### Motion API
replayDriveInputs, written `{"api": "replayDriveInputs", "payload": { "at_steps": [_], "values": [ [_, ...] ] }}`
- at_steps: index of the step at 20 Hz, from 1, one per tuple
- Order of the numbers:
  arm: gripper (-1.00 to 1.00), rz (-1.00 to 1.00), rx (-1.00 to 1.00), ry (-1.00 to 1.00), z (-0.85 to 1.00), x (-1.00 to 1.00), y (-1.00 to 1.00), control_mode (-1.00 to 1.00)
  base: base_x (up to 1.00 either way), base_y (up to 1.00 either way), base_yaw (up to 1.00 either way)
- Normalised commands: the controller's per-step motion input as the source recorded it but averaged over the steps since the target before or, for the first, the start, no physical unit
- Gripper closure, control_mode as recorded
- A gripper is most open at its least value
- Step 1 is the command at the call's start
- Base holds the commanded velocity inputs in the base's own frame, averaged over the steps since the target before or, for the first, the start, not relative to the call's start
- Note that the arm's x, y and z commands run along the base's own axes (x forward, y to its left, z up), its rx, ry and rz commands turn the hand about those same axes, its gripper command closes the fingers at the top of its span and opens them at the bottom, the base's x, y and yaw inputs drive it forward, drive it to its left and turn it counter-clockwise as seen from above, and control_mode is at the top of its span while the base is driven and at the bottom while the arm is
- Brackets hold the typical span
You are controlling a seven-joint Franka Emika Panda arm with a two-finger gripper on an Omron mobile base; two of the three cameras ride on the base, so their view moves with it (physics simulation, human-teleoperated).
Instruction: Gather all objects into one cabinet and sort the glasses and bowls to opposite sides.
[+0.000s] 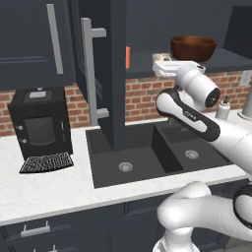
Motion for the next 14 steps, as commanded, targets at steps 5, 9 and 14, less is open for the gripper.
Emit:
{"api": "replayDriveInputs", "payload": {
  "at_steps": [5, 9, 14],
  "values": [
    [1.00, 0.00, 0.00, 0.00, 0.55, 0.16, 0.00, -1.00, 0.00, 0.00, 0.00],
    [1.00, 0.00, 0.00, 0.02, 0.26, 0.36, 0.01, -1.00, 0.00, 0.00, 0.00],
    [1.00, 0.00, -0.01, 0.03, -0.17, 0.64, 0.16, -1.00, 0.00, 0.00, 0.00]
  ]
}}
